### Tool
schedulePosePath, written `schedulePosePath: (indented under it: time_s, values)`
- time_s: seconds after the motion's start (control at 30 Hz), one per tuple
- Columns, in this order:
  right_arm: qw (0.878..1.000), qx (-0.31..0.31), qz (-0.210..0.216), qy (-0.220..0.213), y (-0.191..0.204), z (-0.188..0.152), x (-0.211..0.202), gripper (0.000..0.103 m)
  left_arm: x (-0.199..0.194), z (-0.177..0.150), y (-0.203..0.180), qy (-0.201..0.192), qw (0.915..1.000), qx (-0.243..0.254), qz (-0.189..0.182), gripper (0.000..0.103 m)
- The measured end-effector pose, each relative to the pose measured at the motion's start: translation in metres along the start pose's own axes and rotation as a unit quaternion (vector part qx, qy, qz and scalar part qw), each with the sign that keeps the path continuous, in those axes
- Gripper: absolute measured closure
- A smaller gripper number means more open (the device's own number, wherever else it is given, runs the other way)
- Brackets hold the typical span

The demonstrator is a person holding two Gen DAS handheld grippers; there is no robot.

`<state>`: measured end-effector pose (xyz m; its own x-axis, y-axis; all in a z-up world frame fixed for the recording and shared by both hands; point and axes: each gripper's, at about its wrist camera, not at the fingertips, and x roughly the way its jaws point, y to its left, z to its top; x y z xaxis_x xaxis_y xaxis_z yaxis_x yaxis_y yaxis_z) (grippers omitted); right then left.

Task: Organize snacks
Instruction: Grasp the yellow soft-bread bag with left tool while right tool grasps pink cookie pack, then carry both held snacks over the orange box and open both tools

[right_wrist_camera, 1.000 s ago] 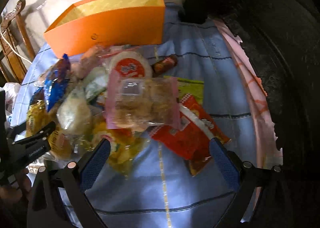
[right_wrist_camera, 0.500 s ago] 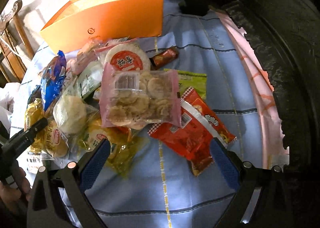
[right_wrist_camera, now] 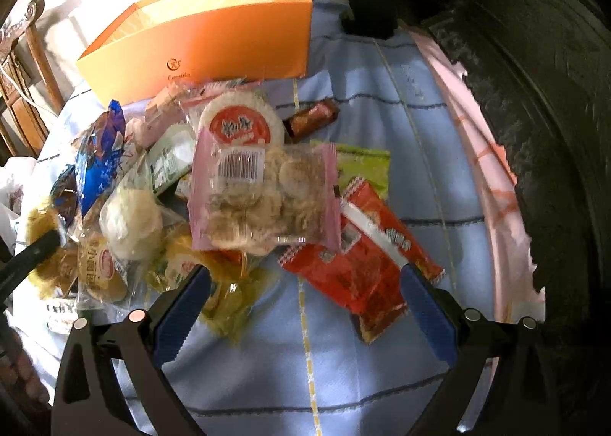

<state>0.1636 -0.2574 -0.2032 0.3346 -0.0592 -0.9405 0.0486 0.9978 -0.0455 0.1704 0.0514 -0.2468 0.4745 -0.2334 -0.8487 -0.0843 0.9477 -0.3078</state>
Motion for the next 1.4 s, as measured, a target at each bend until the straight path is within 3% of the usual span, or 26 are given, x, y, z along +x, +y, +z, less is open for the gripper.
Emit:
schedulePosePath:
  time_s: [0.27,0.33,0.5,0.6,0.67,0.7,0.73,0.83,0.93,1.1,1.4]
  values:
    - [0.999,-0.029,0.01,-0.023,0.036,0.03,0.017,0.005,-0.019,0.001,-0.005,-0.004,0.9997,0.022,0.006,0.068]
    - [0.999,-0.028,0.02,-0.014,0.039,0.035,0.027,0.036,-0.02,0.001,-0.002,-0.001,0.9997,0.022,0.007,0.068]
    - [0.999,-0.039,-0.007,-0.006,0.04,0.042,0.049,0.031,-0.023,-0.003,0.006,0.003,0.9998,0.016,0.011,0.068]
    - [0.999,-0.025,0.024,-0.003,0.032,0.045,0.056,0.013,-0.023,-0.004,0.008,0.006,0.9998,0.013,0.015,0.068]
    - [0.999,-0.024,0.035,0.002,0.03,0.046,0.06,0.012,-0.024,-0.005,0.009,0.006,0.9998,0.011,0.017,0.068]
    - [0.999,-0.03,0.036,0.0,0.03,0.045,0.06,0.017,-0.024,-0.005,0.01,0.007,0.9998,0.011,0.017,0.068]
    - [0.999,-0.037,0.037,-0.005,0.032,0.045,0.059,0.031,-0.023,-0.005,0.01,0.009,0.9997,0.01,0.019,0.068]
    - [0.997,-0.04,0.064,-0.026,0.027,0.046,0.048,0.059,-0.023,-0.006,0.009,0.01,0.9997,0.007,0.02,0.068]
    - [0.994,-0.012,0.103,-0.033,0.008,0.05,0.039,0.073,-0.025,-0.006,0.005,0.006,0.9998,0.011,0.018,0.068]
    - [0.986,0.03,0.154,-0.049,-0.012,0.046,0.022,0.078,-0.027,-0.006,0.001,0.004,0.9998,0.016,0.015,0.068]
    - [0.98,0.053,0.183,-0.061,-0.021,0.034,0.001,0.079,-0.031,-0.007,0.004,0.0,0.9998,0.012,0.016,0.067]
